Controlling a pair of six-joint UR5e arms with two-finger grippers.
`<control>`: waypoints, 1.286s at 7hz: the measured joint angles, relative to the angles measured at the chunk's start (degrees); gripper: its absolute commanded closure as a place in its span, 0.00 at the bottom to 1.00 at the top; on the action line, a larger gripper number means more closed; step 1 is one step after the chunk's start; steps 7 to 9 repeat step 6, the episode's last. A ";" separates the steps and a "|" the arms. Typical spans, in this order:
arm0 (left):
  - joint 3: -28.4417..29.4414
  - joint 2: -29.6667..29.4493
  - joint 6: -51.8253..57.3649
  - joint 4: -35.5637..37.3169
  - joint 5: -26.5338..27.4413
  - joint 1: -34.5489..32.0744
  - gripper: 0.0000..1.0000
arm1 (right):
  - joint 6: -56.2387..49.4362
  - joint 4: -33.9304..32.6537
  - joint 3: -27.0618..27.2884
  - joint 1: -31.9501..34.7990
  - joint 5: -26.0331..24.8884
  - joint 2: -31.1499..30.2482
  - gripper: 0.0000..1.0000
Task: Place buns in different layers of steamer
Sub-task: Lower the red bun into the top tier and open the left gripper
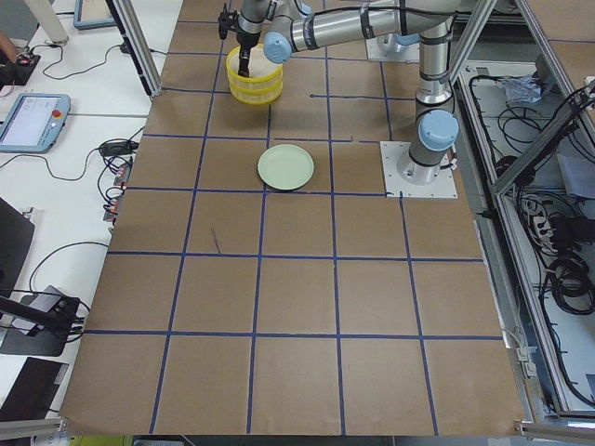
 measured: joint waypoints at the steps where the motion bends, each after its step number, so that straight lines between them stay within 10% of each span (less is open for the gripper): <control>1: 0.43 4.35 4.87 -9.63 0.17 5.31 0.00 | 0.09 -0.02 -0.03 0.02 -0.13 0.00 0.00; 4: 0.96 12.98 7.62 -24.22 0.22 12.42 0.00 | -0.15 -0.05 -0.03 0.00 -0.73 0.00 0.00; 9: 1.23 13.67 7.85 -24.89 0.08 12.71 0.00 | 0.10 -0.06 -0.02 0.01 -0.69 0.00 0.00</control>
